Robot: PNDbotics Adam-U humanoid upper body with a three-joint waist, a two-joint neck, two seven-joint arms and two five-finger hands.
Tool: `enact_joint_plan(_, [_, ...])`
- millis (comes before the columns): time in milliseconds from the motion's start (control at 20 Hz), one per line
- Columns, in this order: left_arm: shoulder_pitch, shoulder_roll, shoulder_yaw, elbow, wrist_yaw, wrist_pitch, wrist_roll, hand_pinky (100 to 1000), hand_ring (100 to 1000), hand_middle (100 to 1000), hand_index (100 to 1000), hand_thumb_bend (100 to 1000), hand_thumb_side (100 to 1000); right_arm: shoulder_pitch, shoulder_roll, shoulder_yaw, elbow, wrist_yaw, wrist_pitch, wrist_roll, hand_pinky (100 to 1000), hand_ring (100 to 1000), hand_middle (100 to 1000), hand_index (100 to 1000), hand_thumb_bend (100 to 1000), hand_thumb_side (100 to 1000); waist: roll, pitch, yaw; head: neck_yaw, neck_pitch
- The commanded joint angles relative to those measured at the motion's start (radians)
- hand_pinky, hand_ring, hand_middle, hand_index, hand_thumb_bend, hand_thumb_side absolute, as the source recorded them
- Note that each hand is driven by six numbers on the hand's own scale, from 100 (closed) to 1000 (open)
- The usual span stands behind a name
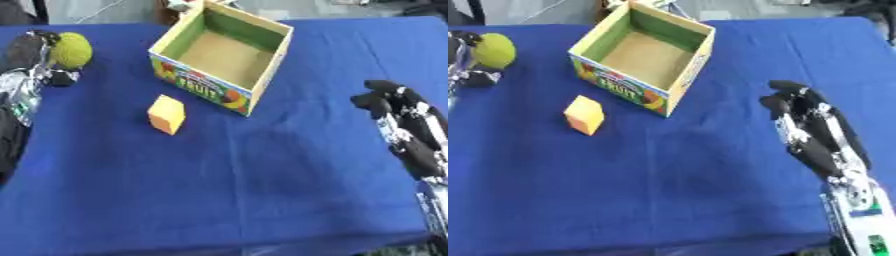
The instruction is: Pick up objects on the table and place them in the box.
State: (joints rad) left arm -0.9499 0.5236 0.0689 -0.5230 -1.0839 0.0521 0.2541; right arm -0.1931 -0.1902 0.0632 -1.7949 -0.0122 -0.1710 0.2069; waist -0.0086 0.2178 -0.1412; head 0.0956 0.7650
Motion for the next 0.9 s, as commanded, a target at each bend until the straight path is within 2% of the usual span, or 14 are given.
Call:
enact_joint_plan(50, [-0.014,0.012,-0.001,-0.015,-0.006,0.022,0.028,609,584,628,771,394,113,-0.011,-0.022,0.002,-0.008,-0.01,-0.002,0.004,826,750,585,808,100,485,0.001,-0.012,-0.002,0.02,0.0])
enact_joint_plan(300, [-0.011,0.011,0.003,-0.019,-0.005,0.044,0.08,547,516,550,701,350,100,-0.013,-0.022,0.002,-0.009,-0.011,-0.002,0.005,826,750,585,809,100,485,0.002,-0.009,-0.003,0.036,-0.016])
enact_joint_plan(350, [-0.011,0.011,0.004,-0.02,-0.002,0.046,0.089,495,480,515,667,299,100,-0.013,-0.022,0.003,-0.009,-0.011,-0.002,0.005,826,750,585,809,100,485,0.002,-0.008,-0.002,0.035,-0.017])
enact_joint_plan(450, [-0.011,0.012,0.006,-0.027,0.003,0.051,0.115,453,450,483,632,271,100,-0.014,-0.022,0.002,-0.008,-0.011,-0.001,0.005,826,750,585,809,100,484,0.001,-0.009,-0.002,0.03,-0.017])
enact_joint_plan(500, [-0.011,0.012,0.008,-0.031,0.009,0.052,0.131,402,407,441,583,195,100,-0.014,-0.023,0.002,-0.008,-0.011,-0.001,0.005,826,750,585,809,100,483,0.001,-0.009,-0.002,0.028,-0.018])
enact_joint_plan(600, [-0.011,0.013,0.012,-0.039,0.03,0.049,0.163,380,387,418,559,115,100,-0.014,-0.022,0.002,-0.008,-0.011,-0.001,0.004,826,749,585,809,100,482,-0.001,-0.01,-0.002,0.022,-0.018])
enact_joint_plan(900, [-0.017,0.019,-0.001,-0.101,0.106,0.007,0.196,353,371,396,538,100,100,-0.015,-0.021,0.001,-0.008,-0.011,-0.002,0.004,826,749,586,809,100,481,-0.001,-0.013,0.003,0.015,-0.02])
